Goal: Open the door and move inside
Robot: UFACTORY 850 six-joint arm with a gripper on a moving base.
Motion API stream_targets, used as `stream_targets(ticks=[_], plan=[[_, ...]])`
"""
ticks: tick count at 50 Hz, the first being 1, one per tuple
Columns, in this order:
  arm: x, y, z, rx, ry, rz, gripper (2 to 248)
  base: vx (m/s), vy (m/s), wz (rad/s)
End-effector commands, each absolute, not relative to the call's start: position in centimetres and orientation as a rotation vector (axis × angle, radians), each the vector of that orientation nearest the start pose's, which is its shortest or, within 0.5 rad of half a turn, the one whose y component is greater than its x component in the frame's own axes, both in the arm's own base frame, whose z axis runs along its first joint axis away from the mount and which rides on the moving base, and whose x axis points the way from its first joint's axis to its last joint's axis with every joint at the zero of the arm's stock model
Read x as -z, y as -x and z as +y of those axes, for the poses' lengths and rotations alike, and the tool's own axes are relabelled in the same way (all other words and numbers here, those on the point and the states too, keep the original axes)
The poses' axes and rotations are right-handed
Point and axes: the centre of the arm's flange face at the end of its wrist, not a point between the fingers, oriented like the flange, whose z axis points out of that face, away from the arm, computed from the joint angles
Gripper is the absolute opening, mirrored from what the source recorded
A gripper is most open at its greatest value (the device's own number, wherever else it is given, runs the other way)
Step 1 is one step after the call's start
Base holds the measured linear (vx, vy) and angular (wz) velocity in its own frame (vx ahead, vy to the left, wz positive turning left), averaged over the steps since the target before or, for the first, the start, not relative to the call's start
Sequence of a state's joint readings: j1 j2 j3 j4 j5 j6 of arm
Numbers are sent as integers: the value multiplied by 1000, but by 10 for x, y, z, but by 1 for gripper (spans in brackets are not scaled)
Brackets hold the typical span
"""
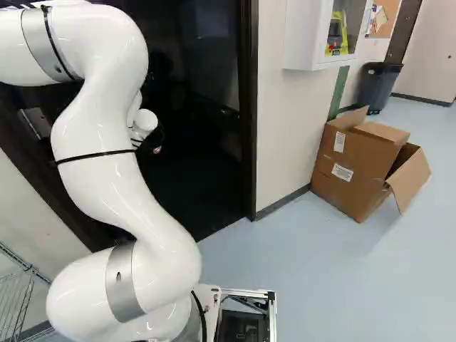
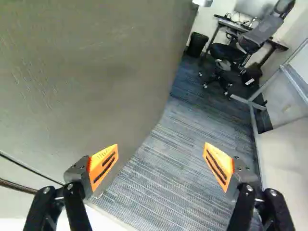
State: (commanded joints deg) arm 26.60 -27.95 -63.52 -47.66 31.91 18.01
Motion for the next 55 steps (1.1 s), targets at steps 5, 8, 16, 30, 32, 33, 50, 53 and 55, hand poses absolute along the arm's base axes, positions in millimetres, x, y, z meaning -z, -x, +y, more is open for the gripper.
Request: stream_targets(ticks=[5,8,16,30,32,33,50,53,55], plan=[[-407,-541,301,1347,2080,-1262,247,0,0,0],[-407,-540,295,1350,2095,-1240,247,0,0,0],[-409,-540,280,1359,2132,-1177,247,0,0,0],[-412,-535,254,1373,2195,-1064,247,0,0,0],[-412,-533,250,1374,2203,-1047,247,0,0,0],[-412,-533,248,1375,2208,-1038,247,0,0,0],[-416,-516,217,1385,2275,-903,247,0,0,0],[-417,-511,212,1386,2286,-879,247,0,0,0],[-417,-508,209,1387,2292,-864,247,0,0,0]])
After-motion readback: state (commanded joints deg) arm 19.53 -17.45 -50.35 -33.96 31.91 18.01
